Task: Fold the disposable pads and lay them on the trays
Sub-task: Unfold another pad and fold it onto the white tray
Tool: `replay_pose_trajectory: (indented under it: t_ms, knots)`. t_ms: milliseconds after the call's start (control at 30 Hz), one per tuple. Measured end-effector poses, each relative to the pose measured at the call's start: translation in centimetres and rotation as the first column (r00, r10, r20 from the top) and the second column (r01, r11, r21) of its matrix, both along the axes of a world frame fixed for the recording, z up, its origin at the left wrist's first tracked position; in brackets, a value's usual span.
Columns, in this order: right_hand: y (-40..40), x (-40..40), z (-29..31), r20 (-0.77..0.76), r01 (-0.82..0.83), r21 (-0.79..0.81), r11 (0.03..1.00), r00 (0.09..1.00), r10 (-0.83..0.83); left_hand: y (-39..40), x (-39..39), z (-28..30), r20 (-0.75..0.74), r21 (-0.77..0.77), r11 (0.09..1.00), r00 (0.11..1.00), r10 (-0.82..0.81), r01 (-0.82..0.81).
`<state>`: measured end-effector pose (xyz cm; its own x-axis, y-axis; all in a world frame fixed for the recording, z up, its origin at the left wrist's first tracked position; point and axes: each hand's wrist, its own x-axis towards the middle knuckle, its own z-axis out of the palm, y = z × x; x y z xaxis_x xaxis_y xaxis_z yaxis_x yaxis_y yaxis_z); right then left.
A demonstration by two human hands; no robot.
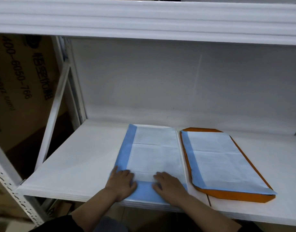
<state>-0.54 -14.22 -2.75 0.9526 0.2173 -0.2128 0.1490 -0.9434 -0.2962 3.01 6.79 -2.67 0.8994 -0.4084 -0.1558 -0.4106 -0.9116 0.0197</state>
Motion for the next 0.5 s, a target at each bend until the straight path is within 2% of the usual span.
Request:
replay_pose_trajectory:
  t_ms: [133,267,400,500]
  knots:
    - [0.1,-1.6,-0.8,0.001,-0.076,-0.043,0.996,0.997,0.076,0.2,-1.2,-1.6,-0.028,-0.12,0.989,0.995,-0.093,0.089]
    - [-1.2,-2.0,-1.0,-0.034,-0.079,-0.096,0.992,0.997,0.076,1.5,-1.7,-2.2,0.011,-0.081,0.996,1.0,-0.026,0.027]
    - [-2.9,-2.5,-1.4,0.009,-0.08,-0.189,0.979,0.997,0.083,2.8,-1.9,-2.1,0.025,-0.033,0.997,0.998,0.066,-0.065]
    - [-4.2,-3.0,-1.6,0.046,-0.088,-0.216,0.972,0.994,0.1,4.0,-1.5,-2.1,0.09,-0.021,0.995,0.991,0.095,-0.093]
